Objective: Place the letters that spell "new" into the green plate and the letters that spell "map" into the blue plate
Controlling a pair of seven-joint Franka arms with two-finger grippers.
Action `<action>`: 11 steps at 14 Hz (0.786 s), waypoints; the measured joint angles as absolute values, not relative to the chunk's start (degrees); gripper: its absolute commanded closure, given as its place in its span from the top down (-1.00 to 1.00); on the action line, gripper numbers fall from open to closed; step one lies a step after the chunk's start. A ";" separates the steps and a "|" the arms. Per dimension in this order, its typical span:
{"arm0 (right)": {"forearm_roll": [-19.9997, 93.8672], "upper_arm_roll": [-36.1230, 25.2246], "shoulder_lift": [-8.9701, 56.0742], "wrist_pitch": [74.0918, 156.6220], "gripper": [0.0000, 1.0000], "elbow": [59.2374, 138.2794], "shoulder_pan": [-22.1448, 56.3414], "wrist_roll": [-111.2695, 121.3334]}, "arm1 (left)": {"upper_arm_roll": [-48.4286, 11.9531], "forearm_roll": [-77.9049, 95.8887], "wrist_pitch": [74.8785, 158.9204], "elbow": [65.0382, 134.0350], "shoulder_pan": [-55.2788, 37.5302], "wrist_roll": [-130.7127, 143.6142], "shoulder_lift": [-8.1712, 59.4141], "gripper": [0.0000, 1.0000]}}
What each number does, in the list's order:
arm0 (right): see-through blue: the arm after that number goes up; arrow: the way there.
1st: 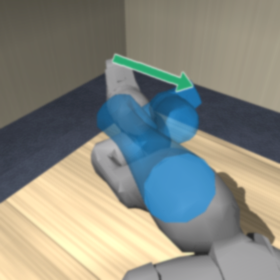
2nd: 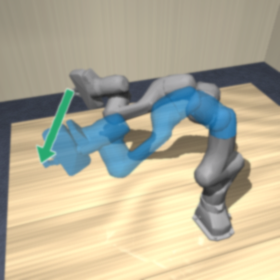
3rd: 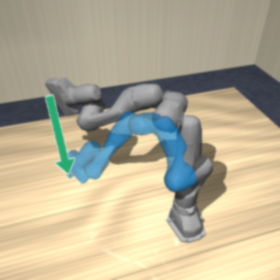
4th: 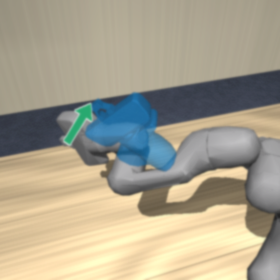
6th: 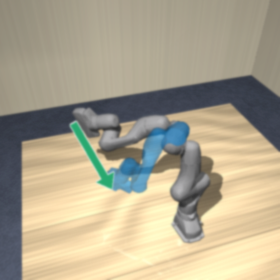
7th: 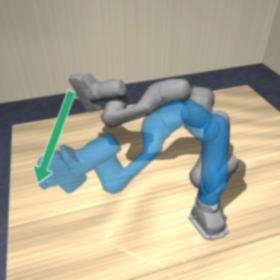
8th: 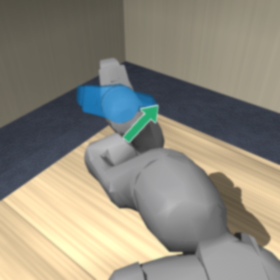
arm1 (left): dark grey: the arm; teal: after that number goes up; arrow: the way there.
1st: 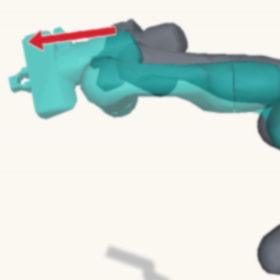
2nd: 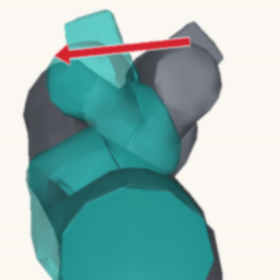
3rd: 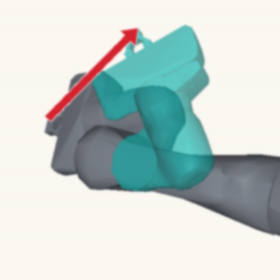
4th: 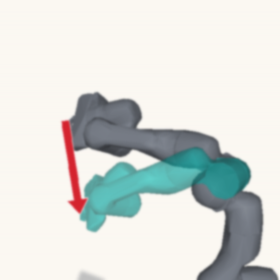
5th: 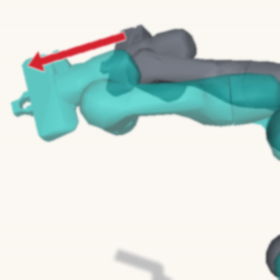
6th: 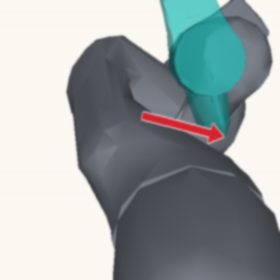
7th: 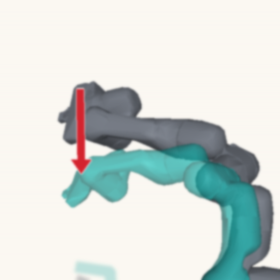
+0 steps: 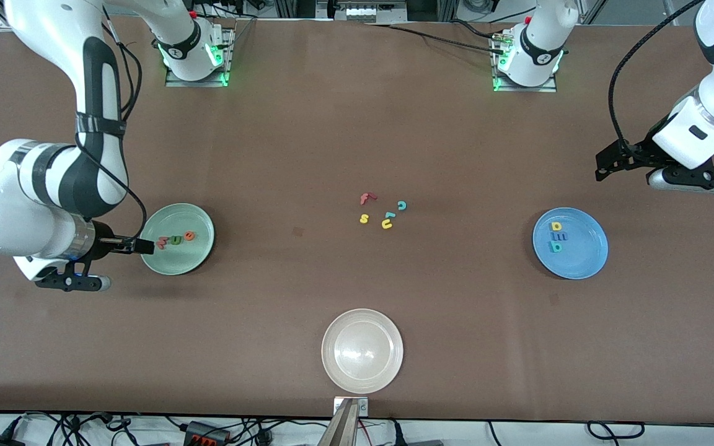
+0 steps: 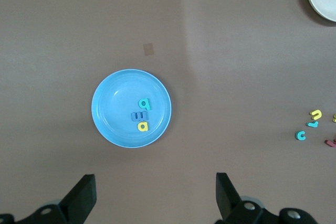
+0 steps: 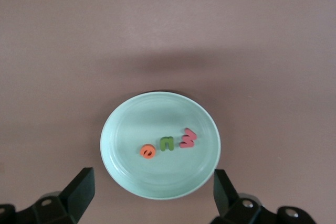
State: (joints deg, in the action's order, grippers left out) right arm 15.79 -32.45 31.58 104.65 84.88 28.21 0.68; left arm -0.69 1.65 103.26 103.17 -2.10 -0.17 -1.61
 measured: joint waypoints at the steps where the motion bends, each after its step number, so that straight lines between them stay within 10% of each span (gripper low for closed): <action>1: 10.73 -27.40 29.05 104.39 1.00 84.39 24.63 -2.99 | -0.61 1.65 103.26 103.17 -2.06 -0.17 -1.61 1.00; 5: 0.19 -7.79 17.52 101.17 1.00 83.76 7.62 -7.83 | -0.42 1.65 103.25 103.17 -1.99 -0.17 -1.59 1.00; 11: -0.20 -4.50 8.58 95.84 1.00 83.88 -0.66 -7.00 | -0.49 1.65 103.25 103.17 -2.03 -0.17 -1.55 1.00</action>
State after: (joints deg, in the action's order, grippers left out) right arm -0.20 -4.50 8.58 95.84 83.88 -0.66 -7.00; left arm -0.49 1.65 103.25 103.17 -2.03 -0.17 -1.55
